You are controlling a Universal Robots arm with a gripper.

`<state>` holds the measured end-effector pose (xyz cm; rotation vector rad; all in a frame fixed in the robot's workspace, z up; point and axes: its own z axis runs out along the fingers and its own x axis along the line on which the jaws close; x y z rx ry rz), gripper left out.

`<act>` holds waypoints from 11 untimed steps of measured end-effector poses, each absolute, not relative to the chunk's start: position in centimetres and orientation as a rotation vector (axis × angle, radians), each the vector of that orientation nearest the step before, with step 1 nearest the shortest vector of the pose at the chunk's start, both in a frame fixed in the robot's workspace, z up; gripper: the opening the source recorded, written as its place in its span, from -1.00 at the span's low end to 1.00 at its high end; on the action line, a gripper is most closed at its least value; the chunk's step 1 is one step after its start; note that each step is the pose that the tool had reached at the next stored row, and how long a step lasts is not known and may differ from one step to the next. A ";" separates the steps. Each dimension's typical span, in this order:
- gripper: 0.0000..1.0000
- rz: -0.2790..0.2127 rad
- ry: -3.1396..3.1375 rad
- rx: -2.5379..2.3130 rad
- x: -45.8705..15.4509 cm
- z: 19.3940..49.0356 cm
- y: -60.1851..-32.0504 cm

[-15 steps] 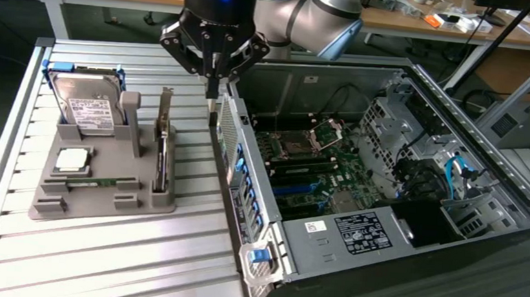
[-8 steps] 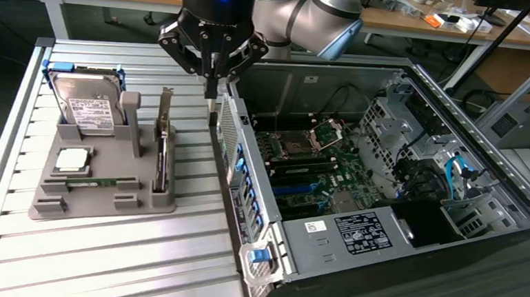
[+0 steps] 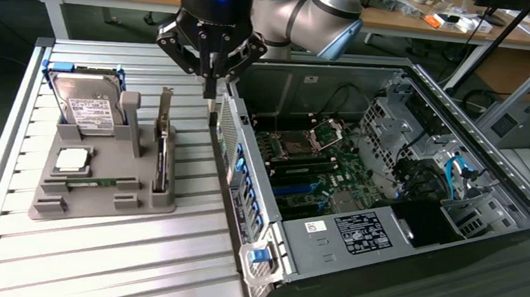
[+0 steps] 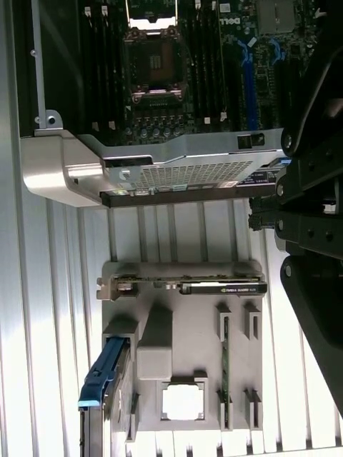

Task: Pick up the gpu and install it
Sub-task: 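Reach for the gpu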

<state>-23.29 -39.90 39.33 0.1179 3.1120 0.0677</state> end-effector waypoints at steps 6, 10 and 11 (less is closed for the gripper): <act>-0.79 0.068 3.112 0.118 -23.5 39.3 -39.9; -0.79 0.068 3.112 0.118 -23.5 39.3 -39.9; -0.79 0.068 3.112 0.118 -23.5 39.3 -39.9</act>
